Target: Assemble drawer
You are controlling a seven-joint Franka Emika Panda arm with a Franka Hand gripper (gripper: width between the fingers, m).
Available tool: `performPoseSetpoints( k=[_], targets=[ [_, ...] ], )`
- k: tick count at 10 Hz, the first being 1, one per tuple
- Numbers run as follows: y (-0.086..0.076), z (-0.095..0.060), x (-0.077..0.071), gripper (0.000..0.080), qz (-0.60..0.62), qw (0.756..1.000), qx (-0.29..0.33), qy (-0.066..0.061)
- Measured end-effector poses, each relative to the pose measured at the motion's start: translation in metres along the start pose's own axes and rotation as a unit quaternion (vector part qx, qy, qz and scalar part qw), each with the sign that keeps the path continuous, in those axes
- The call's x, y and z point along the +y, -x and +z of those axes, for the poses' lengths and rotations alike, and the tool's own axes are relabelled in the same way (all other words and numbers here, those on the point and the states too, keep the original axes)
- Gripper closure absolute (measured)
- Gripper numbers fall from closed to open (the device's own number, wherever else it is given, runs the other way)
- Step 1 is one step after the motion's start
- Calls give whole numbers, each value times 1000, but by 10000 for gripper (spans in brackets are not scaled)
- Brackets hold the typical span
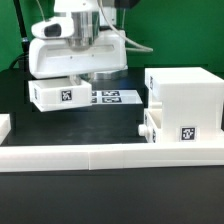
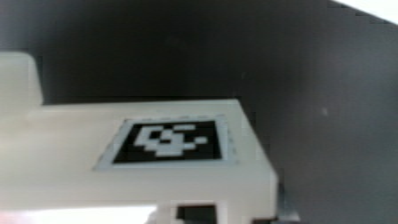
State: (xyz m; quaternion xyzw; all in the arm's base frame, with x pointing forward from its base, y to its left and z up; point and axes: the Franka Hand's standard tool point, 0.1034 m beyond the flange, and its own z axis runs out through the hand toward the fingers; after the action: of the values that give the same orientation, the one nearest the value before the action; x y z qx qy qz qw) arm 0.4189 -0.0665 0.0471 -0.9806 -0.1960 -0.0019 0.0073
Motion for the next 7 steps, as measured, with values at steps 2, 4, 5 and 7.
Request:
performPoseSetpoints(
  k=[2, 4, 5, 7],
  targets=[
    [-15, -6, 11, 757, -46, 999, -12, -12],
    [-12, -4, 10, 757, -112, 994, -15, -15],
    [-11, -3, 11, 757, -149, 989, -14, -15],
    [-23, -9, 19, 757, -290, 957, -18, -14]
  ],
)
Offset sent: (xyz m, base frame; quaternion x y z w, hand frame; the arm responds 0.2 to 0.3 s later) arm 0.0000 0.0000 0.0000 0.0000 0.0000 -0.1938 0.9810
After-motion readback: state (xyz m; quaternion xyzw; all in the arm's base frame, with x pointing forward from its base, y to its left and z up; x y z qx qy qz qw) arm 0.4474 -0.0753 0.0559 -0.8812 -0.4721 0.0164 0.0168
